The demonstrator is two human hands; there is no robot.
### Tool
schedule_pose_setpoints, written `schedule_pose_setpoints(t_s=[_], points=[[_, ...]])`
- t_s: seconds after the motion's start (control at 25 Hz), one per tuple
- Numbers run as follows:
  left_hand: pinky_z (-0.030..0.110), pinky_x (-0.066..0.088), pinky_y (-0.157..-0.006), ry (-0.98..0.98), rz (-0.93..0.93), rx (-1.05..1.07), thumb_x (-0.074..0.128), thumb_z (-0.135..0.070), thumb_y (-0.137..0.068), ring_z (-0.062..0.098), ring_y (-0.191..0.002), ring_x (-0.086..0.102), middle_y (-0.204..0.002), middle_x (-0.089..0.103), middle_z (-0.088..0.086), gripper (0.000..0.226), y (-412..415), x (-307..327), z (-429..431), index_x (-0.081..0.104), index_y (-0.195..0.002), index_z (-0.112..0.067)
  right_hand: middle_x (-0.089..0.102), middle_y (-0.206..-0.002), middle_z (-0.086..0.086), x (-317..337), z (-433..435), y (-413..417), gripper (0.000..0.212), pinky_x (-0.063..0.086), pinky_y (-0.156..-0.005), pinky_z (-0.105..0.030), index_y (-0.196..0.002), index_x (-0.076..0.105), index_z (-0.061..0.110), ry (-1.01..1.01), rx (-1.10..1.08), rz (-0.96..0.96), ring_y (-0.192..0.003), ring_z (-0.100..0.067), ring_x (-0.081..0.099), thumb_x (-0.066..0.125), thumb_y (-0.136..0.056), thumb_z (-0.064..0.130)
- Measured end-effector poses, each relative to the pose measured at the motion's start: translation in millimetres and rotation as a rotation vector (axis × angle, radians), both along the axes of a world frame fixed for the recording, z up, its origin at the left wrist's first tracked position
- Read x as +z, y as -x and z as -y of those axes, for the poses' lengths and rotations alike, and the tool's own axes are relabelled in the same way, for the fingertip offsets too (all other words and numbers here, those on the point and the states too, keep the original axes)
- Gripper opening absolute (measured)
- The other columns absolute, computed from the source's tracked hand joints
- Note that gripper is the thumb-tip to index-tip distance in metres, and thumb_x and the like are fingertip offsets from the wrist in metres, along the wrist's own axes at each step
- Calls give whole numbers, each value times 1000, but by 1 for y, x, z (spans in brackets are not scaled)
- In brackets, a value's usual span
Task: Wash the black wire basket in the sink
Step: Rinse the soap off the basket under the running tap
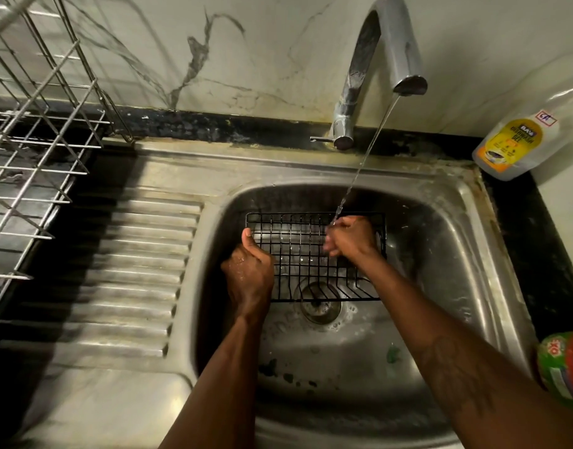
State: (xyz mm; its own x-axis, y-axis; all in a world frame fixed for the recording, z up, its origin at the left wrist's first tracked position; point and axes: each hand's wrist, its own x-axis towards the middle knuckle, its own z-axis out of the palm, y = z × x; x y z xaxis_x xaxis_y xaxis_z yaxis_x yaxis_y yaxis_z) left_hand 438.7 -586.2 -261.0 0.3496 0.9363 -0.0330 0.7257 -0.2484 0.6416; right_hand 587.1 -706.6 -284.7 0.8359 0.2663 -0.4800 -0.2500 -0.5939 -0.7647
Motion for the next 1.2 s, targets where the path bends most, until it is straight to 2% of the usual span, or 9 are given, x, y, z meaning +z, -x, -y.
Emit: schedule_pose_setpoints(t_s=[0.08, 0.28, 0.36, 0.48, 0.6, 0.88, 0.96, 1.08, 1.2], points=[[44, 53, -64, -27, 15, -4, 31, -35, -109, 44, -73, 69, -79, 71, 28, 65, 0, -2, 0, 72, -77, 4, 67, -67, -10, -2, -4, 1, 16, 51, -44, -24, -84, 66, 5, -129, -187, 0, -53, -21, 65, 55, -95, 0], [46, 54, -70, 13, 28, -36, 27, -40, -109, 45, -80, 68, -84, 71, 28, 69, -1, -5, -3, 73, -80, 4, 77, -83, -12, -8, 32, 23, 14, 58, -67, -30, -95, 74, 2, 71, 256, -317, -77, -23, 76, 63, -95, 11], [47, 53, -73, 8, 60, -43, 28, -40, -109, 46, -82, 68, -86, 71, 28, 68, -1, -4, -3, 73, -82, 4, 78, -88, -10, -7, 35, 17, 14, 56, -64, -28, -99, 75, 4, 47, 312, -354, -79, -21, 75, 69, -92, 14], [46, 53, -71, 42, 130, -45, 34, -38, -108, 47, -83, 68, -86, 71, 29, 63, -2, -5, 0, 73, -83, 4, 78, -94, -13, -5, 23, 11, 15, 52, -56, -27, -102, 74, 5, -126, 168, -325, -72, -21, 72, 65, -94, 14], [40, 51, -61, 58, 215, -108, 39, -38, -107, 40, -79, 71, -82, 72, 26, 59, -7, -2, 8, 72, -83, 3, 77, -102, -10, -4, 11, 0, 21, 60, -72, -33, -111, 71, 10, -421, -63, -346, -89, -19, 75, 57, -96, 14], [44, 46, -63, 26, 205, -286, 35, -30, -106, 42, -74, 67, -79, 71, 24, 53, -28, -15, 21, 68, -77, 0, 74, -105, -13, -11, 25, -5, 22, 60, -88, -36, -114, 65, 3, -643, -263, -429, -97, -23, 72, 50, -99, 8], [44, 45, -65, 57, 212, -313, 33, -30, -108, 40, -74, 66, -79, 70, 24, 53, -30, -16, 23, 64, -75, -2, 74, -108, -15, -15, 18, 14, 21, 60, -87, -37, -115, 67, 4, -557, -137, -469, -100, -26, 72, 57, -97, 7], [32, 31, -62, 102, 228, -318, 32, -37, -108, 37, -72, 63, -74, 68, 20, 53, -30, -20, 25, 52, -64, -14, 77, -100, -12, -16, 14, 38, 22, 60, -83, -35, -110, 73, 7, -211, 270, -438, -93, -25, 74, 59, -95, -1], [36, 35, -64, 93, 237, -348, 29, -40, -107, 39, -75, 63, -77, 68, 23, 56, -30, -20, 26, 57, -69, -10, 76, -102, -17, -3, 10, 21, 20, 61, -78, -38, -112, 70, 4, -288, 210, -436, -88, -27, 75, 55, -99, 2]])
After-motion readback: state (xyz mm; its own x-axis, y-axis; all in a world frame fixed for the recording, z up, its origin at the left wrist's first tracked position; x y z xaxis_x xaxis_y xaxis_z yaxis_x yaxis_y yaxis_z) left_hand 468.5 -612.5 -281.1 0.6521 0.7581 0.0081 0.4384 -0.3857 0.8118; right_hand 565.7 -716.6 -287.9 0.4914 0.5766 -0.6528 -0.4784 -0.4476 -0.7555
